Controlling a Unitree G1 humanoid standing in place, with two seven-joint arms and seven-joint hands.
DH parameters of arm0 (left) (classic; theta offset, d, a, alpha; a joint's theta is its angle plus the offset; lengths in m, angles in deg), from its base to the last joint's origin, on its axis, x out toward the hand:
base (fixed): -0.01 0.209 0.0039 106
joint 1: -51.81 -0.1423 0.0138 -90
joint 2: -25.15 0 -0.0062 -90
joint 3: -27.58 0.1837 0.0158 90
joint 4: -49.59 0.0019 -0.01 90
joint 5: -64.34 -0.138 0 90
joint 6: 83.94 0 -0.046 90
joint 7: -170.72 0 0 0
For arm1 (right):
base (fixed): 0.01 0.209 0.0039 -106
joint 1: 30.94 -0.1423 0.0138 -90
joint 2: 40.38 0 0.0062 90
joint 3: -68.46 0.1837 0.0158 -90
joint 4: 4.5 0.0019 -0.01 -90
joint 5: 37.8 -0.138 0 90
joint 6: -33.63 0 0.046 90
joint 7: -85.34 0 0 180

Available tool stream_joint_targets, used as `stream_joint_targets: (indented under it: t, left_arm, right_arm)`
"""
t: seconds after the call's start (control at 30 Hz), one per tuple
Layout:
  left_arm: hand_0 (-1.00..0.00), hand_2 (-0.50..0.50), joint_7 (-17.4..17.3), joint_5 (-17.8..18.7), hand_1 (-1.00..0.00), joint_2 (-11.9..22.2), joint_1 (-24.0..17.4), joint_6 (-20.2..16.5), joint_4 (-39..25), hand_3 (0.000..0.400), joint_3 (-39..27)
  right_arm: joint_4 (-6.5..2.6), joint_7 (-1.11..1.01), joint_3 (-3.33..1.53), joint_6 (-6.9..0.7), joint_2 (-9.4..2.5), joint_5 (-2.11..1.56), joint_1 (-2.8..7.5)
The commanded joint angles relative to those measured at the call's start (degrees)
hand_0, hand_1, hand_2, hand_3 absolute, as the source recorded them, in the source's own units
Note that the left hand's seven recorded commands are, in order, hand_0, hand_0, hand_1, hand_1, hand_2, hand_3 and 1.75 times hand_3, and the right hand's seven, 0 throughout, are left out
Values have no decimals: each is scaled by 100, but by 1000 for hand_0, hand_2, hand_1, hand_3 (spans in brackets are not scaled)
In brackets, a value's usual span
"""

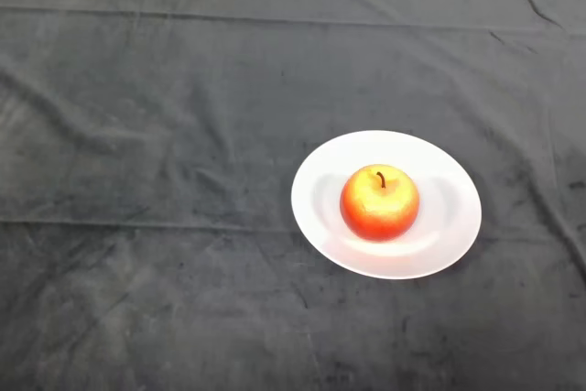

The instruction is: Move the apple to the plate

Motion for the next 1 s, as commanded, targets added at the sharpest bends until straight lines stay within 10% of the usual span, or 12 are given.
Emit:
stream_joint_targets:
  t: [0.03,1.0]
  left_arm:
    - [0,0,-65,-112,0,226,189,37,106,0,-239]
    - [0,0,-261,-406,0,103,279,-96,59,0,-579]
  right_arm:
    - [39,-8,90,12,210,-149,-248]
    - [39,-10,91,14,209,-145,-248]
